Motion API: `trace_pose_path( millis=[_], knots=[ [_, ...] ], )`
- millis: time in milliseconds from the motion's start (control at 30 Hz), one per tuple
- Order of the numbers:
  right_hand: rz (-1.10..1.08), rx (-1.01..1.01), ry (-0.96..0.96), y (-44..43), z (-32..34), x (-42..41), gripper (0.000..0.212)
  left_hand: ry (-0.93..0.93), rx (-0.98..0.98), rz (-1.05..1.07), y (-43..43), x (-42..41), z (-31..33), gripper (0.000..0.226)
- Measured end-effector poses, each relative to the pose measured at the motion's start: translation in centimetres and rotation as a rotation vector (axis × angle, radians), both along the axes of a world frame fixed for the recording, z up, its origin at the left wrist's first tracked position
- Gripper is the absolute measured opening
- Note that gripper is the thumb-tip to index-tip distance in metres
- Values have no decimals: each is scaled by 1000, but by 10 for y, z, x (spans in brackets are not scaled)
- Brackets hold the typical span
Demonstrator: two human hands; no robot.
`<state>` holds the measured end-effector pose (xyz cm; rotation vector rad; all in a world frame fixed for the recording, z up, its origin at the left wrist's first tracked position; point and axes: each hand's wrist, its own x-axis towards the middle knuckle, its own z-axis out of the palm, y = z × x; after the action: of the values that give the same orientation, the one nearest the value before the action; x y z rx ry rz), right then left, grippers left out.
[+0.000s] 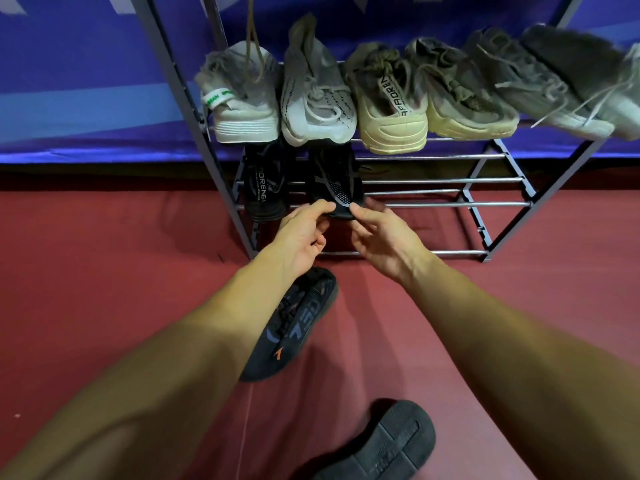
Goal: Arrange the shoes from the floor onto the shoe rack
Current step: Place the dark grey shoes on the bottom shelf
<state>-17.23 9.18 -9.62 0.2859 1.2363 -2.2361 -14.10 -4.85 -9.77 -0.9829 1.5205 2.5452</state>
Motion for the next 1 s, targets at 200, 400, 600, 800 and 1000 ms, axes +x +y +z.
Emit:
trace_pose_path(
  millis=[200, 400, 600, 800, 1000],
  knots=[
    [15, 2, 2, -20, -11, -10, 44, -50, 10, 103, -16, -7, -18, 19],
    [-31, 64, 2, -34, -16, -20, 34, -53, 77, 189, -23, -15, -24, 17],
    [-73, 119, 50, -41, -16, -19, 31, -87, 80, 222, -18, -19, -28, 17],
    [-18, 213, 72, -41, -16, -16, 31, -77, 37, 142, -22, -11, -27, 17],
    [44, 295, 82, -32, -16, -4, 27, -90, -59, 16, -25, 9, -30, 24]
  ],
)
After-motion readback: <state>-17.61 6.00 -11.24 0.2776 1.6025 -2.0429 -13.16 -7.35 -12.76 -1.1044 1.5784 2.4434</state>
